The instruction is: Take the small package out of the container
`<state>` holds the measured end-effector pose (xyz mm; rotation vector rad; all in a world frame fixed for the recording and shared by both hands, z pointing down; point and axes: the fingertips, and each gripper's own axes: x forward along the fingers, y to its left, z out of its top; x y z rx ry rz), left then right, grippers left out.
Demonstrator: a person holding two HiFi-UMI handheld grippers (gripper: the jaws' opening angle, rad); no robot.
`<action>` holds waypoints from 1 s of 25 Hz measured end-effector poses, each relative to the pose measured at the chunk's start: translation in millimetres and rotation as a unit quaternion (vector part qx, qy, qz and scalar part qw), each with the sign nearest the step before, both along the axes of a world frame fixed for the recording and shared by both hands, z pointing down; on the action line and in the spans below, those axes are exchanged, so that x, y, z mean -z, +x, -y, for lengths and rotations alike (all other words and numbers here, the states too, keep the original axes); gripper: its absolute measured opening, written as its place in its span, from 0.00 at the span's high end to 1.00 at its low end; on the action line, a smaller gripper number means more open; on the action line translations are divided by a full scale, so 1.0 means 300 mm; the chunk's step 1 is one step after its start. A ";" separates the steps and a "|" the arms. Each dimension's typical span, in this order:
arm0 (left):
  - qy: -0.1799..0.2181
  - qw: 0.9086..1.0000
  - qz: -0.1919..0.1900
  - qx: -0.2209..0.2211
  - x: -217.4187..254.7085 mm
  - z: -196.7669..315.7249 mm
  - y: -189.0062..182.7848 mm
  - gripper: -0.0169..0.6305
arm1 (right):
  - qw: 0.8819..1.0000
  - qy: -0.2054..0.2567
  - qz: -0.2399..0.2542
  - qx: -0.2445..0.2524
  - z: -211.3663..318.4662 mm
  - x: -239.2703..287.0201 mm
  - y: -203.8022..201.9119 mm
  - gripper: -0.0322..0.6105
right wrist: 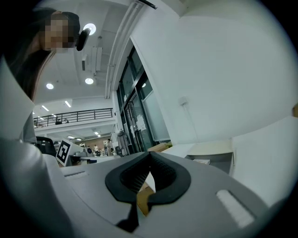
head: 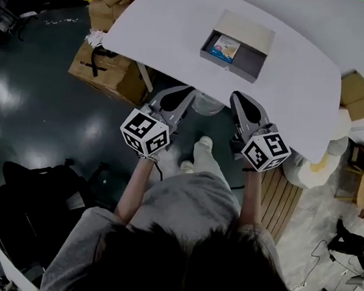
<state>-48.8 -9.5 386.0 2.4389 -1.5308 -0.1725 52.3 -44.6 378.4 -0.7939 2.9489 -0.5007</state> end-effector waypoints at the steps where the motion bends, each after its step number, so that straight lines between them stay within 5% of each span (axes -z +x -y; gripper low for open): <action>1: 0.000 1.000 0.001 -0.002 -0.001 0.009 0.000 0.99 | 1.000 0.000 0.002 -0.003 0.012 0.001 0.003 0.93; 25: -0.048 0.998 0.002 -0.032 -0.095 0.358 -0.095 0.99 | 0.999 -0.037 0.003 -0.015 0.368 -0.084 -0.116 0.93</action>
